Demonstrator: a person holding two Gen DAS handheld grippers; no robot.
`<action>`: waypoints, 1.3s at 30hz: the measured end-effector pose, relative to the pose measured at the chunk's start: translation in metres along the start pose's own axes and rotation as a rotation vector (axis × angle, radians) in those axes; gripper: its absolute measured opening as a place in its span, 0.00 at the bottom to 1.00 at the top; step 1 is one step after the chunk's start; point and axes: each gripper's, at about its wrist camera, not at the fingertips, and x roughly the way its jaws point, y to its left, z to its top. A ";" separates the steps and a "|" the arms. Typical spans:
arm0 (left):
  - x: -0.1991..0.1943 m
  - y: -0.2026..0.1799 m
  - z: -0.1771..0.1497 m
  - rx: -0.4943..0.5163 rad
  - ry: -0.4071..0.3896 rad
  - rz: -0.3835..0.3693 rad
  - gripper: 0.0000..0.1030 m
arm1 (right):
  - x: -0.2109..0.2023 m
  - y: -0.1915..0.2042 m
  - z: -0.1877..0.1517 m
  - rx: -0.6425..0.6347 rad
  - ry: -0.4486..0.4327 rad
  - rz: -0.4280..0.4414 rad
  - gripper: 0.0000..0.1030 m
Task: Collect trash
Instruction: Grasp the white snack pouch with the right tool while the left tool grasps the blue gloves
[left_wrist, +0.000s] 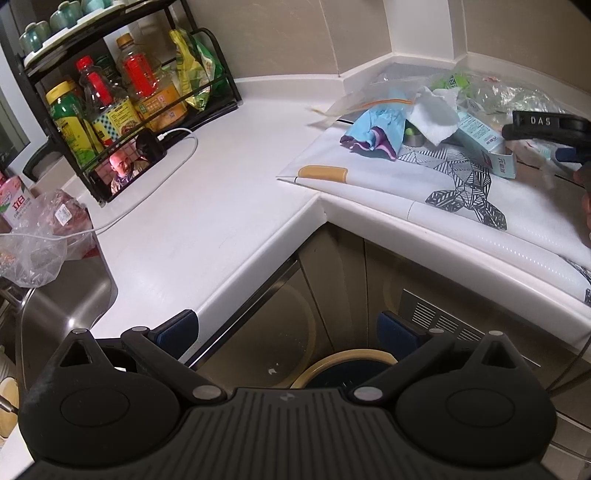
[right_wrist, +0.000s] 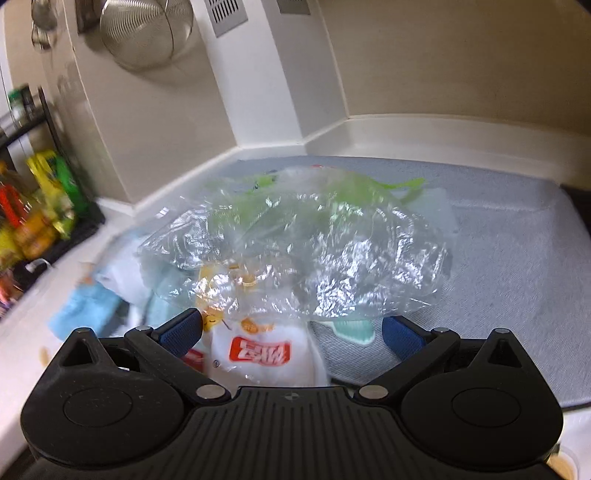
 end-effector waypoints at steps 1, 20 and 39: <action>0.001 -0.001 0.002 0.002 0.000 0.001 1.00 | 0.002 -0.002 -0.001 0.005 0.005 -0.012 0.96; 0.062 -0.050 0.132 0.035 -0.103 -0.124 1.00 | -0.035 -0.028 -0.002 0.040 -0.027 0.238 0.64; 0.142 -0.094 0.187 0.128 -0.023 -0.214 0.77 | -0.019 -0.019 -0.013 -0.040 0.011 0.161 0.58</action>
